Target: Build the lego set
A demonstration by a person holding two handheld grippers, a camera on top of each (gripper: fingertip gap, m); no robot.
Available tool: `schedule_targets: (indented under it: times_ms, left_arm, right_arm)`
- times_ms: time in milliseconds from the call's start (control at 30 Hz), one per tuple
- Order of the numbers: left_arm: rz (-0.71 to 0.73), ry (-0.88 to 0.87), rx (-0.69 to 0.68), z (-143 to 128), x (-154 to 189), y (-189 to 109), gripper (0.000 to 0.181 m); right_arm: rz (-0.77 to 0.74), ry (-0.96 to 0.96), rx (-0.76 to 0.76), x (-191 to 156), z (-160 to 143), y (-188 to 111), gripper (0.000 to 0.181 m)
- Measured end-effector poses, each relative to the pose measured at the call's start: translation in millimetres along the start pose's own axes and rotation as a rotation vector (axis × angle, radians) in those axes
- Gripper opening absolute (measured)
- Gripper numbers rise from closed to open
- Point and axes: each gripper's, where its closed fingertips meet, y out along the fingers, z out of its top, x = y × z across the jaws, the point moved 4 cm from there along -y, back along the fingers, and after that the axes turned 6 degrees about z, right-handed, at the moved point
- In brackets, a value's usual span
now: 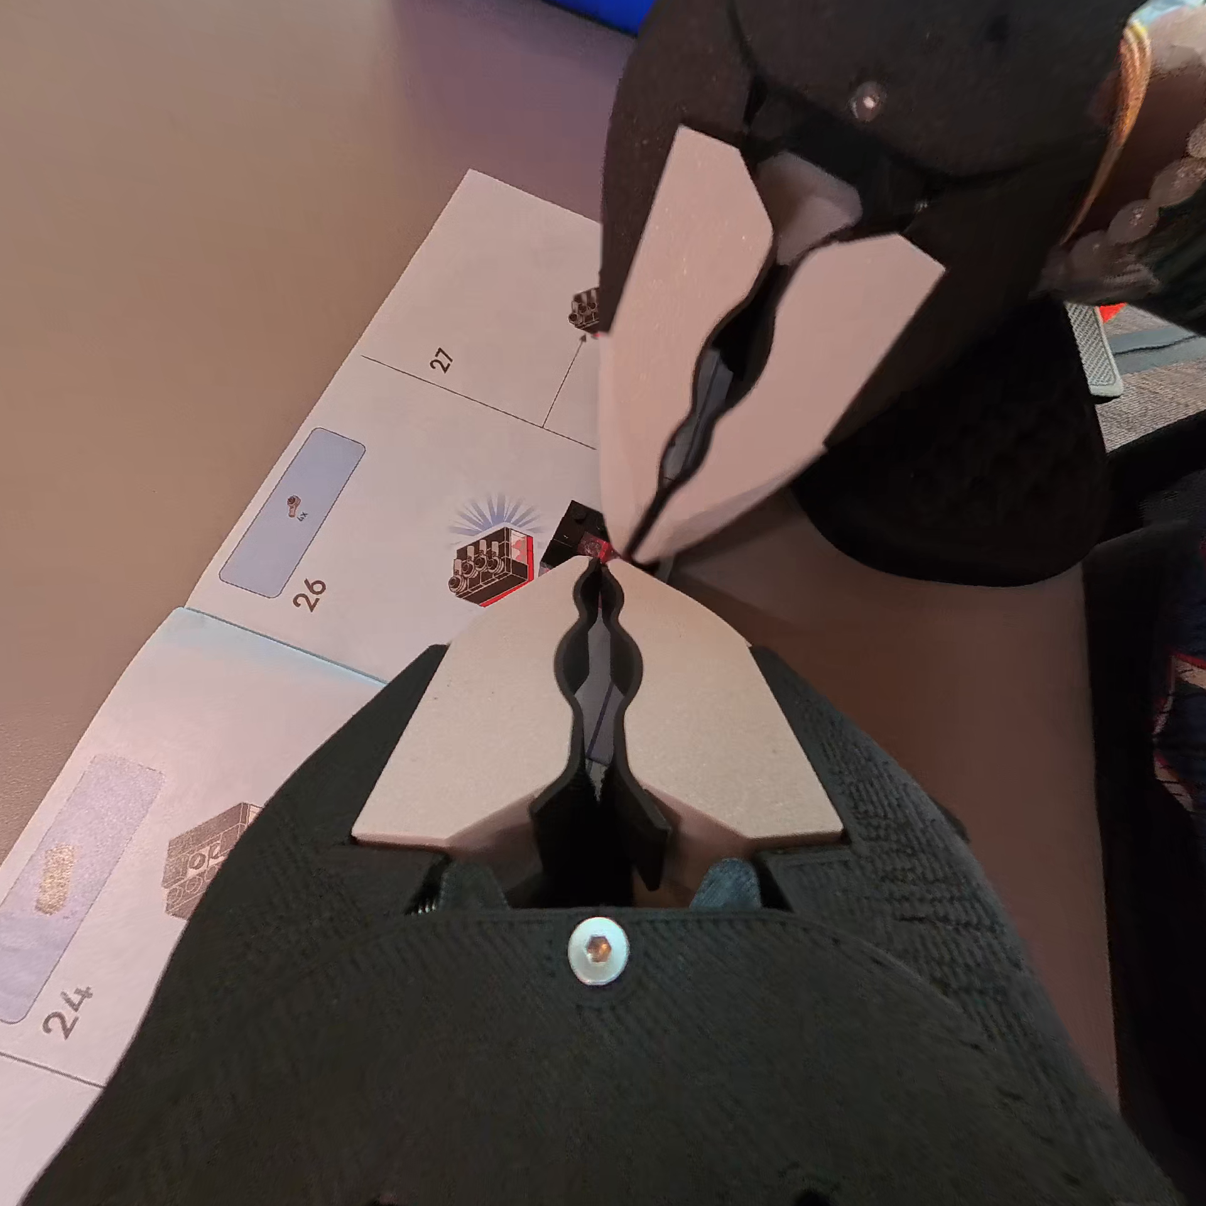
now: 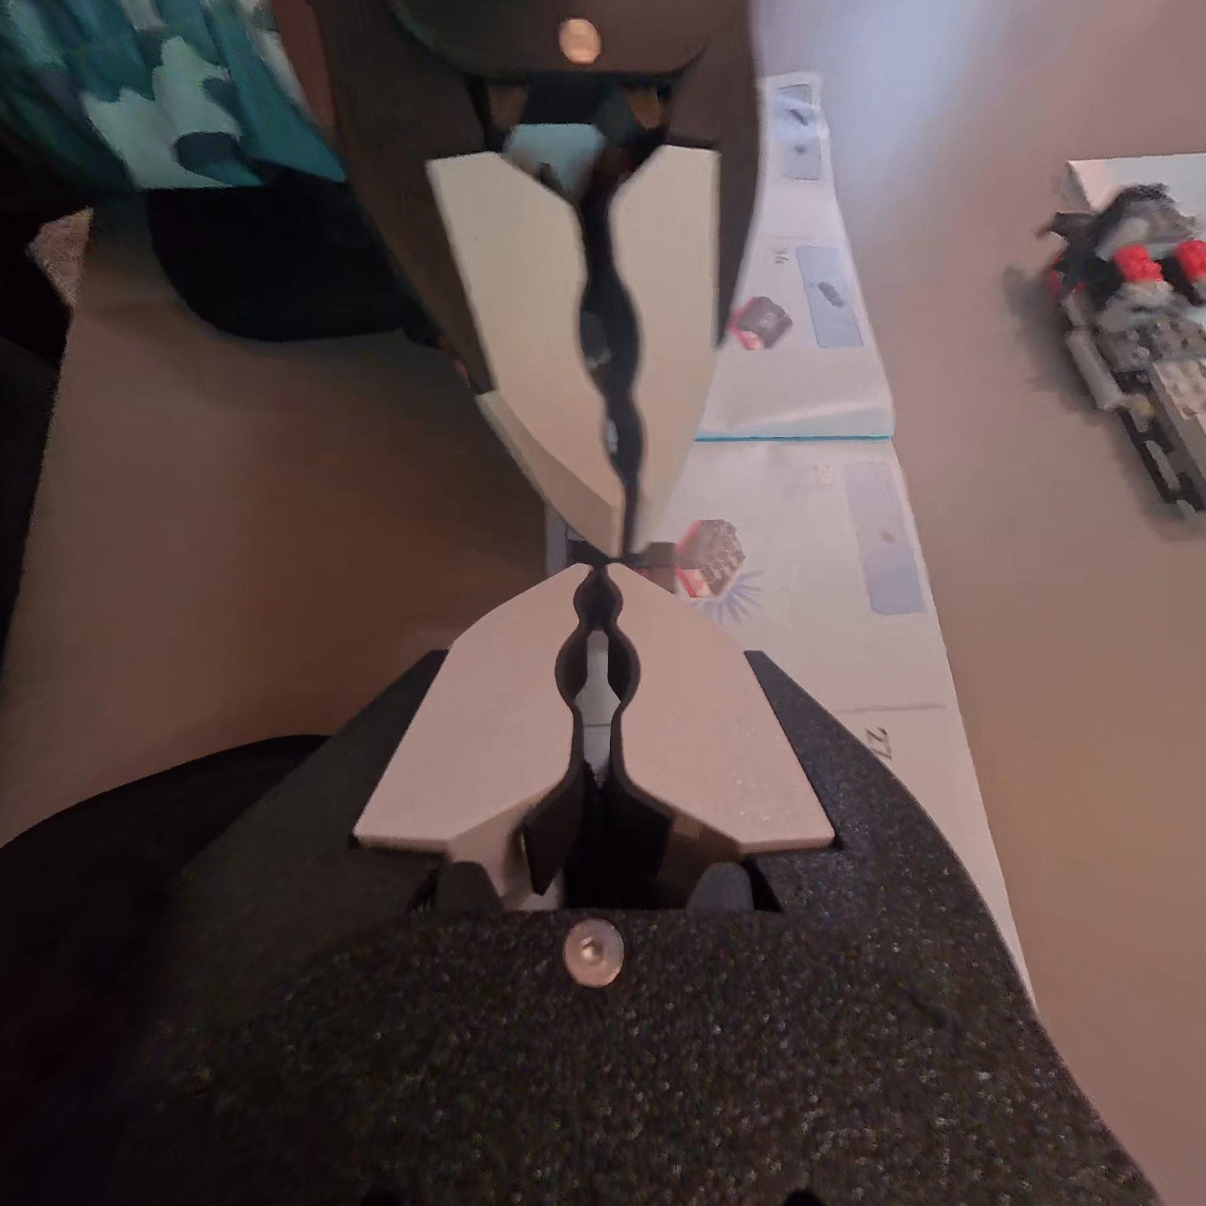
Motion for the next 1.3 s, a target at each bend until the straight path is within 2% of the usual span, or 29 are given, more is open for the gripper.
schedule_targets:
  times_ms: [100, 833, 867, 900, 967, 1033, 1200, 1300]
  left_arm:
    - [0.003, 0.004, 0.001, -0.1, 0.0, 0.0, 0.001]
    - [0.017, 0.025, 0.007, 1.2, 0.8, 1.6, 0.0]
    - [0.028, 0.028, 0.01, 1.4, 0.4, 0.7, 0.0]
    - [0.045, 0.03, 0.032, 3.4, 0.2, -3.0, 0.001]
    - [0.059, 0.007, 0.15, 14.5, 2.6, -21.8, 0.009]
    - [0.075, -0.045, 0.256, 21.7, 3.5, -47.2, 0.02]
    - [0.227, -0.152, 0.315, -1.0, -1.7, -95.6, 0.052]
    - [0.371, -0.235, 0.349, -21.6, -4.7, -120.7, 0.084]
  right_arm:
    - [-0.054, 0.053, 0.061, 10.1, -2.9, -11.5, 0.0]
    - [-0.051, 0.079, -0.148, 7.7, -4.1, -5.4, 0.0]
    - [-0.032, 0.078, -0.12, 7.5, -5.0, -6.3, 0.001]
    - [-0.033, 0.101, -0.079, 9.3, -5.6, -8.4, 0.015]
    - [-0.047, 0.161, 0.028, 12.2, -2.9, -15.5, 0.045]
    - [-0.059, 0.169, 0.069, 12.3, -2.4, -17.3, 0.062]
    - [-0.002, 0.083, -0.002, 6.6, -4.7, 2.2, 0.061]
    - [0.025, 0.047, -0.028, 5.5, -4.6, 11.0, 0.052]
